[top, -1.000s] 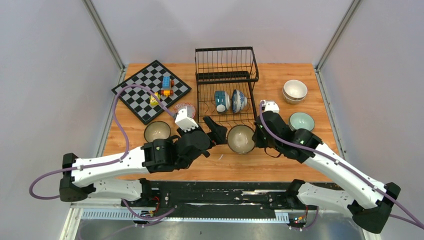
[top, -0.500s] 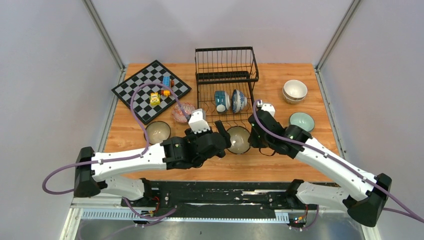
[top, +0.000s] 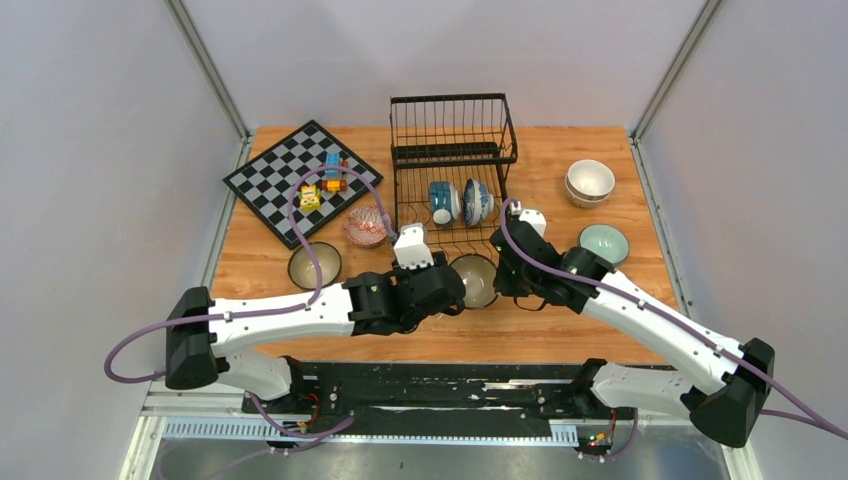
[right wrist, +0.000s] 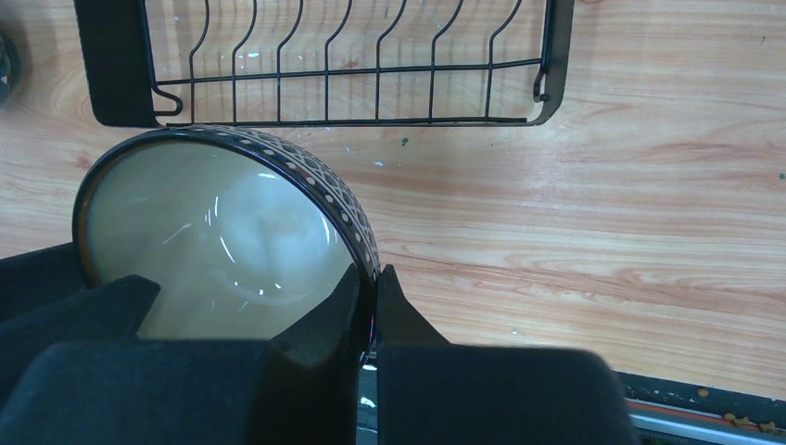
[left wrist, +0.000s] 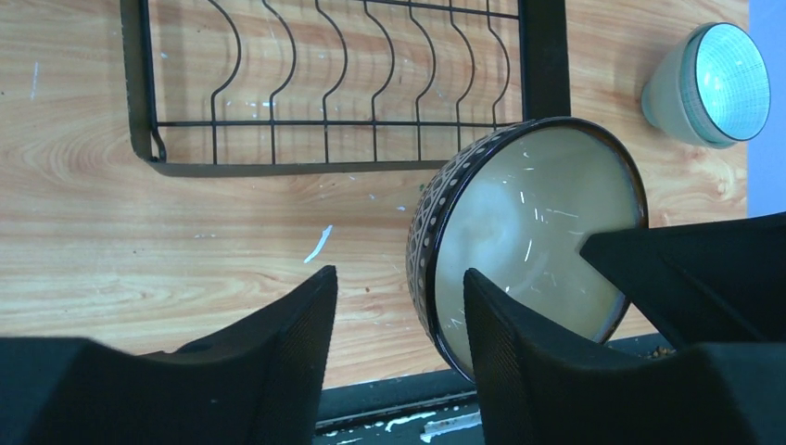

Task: Unload the bowls from the dish rack
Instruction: Place the bowl with the bowl.

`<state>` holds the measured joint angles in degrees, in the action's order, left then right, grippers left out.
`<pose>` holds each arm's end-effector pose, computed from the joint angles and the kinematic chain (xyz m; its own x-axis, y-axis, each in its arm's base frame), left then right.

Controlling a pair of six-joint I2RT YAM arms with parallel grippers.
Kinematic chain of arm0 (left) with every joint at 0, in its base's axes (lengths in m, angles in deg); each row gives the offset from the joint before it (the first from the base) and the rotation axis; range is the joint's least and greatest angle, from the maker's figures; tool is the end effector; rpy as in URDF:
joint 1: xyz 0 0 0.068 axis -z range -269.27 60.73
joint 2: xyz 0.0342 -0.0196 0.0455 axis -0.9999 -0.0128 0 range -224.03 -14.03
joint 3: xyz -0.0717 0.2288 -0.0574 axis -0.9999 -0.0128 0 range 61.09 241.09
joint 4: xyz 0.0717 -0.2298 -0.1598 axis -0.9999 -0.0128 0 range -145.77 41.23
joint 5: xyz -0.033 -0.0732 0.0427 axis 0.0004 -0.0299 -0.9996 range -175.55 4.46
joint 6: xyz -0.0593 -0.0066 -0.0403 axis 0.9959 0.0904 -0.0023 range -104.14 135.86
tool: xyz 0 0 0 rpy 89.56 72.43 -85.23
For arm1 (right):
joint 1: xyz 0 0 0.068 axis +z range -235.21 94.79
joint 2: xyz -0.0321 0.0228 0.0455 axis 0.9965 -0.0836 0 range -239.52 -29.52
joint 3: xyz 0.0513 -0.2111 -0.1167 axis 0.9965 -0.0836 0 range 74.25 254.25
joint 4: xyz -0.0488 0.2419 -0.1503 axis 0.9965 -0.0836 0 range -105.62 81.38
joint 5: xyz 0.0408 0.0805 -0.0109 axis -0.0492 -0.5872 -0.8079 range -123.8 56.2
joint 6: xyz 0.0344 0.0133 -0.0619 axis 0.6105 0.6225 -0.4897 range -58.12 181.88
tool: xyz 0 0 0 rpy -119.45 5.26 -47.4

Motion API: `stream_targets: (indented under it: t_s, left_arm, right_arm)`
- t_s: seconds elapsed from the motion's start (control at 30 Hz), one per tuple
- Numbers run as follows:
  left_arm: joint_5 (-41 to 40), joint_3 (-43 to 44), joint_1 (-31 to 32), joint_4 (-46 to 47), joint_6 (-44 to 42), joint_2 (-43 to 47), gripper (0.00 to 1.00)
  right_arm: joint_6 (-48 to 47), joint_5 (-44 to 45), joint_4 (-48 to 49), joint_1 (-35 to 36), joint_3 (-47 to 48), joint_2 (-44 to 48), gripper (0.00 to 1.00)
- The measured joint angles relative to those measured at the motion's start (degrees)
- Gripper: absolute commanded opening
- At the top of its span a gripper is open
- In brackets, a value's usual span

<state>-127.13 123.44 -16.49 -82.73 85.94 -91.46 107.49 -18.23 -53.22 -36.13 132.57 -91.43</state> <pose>0.1345 -0.3002 0.2417 -0.6267 -0.3532 -0.6946 -0.0107 0.8952 -0.4455 0.1912 0.1961 0.2672 -0.7778 0.1536 -0.6094 -0.0782 0.9385 0.3364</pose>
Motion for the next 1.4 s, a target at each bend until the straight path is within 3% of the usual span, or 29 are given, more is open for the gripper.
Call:
stream_targets:
  t_s: [0.17,0.5,0.83,1.0,1.1,1.17,1.4]
  left_arm:
    - [0.9,0.0,-0.3,0.0,0.1,-0.7,0.42]
    - [1.6,0.7,-0.7,-0.1,1.3,-2.7,0.37]
    - [2.0,2.0,-0.7,-0.8,2.9,-4.3,0.09]
    - [1.8,2.1,-1.3,-1.5,4.0,-4.8,0.00]
    - [1.8,2.1,-1.3,-1.6,4.1,-4.8,0.00]
    - [1.9,2.1,-1.3,-1.7,4.1,-4.8,0.00]
    - [2.6,1.1,-1.3,-1.4,3.8,-4.8,0.00]
  right_arm:
    - [0.0,-0.2,0.0,0.0,0.0,-0.2,0.00]
    - [0.8,-0.1,0.0,0.0,0.0,-1.0,0.00]
    - [1.4,-0.1,0.0,0.4,0.0,-1.4,0.00]
    - [1.8,-0.1,0.2,0.9,0.0,-1.5,0.00]
    - [1.9,0.0,0.2,1.0,0.0,-1.8,0.00]
    - [1.9,0.1,0.2,1.1,0.0,-1.9,0.04]
    - [1.5,-0.1,0.9,1.1,0.4,-2.4,0.35]
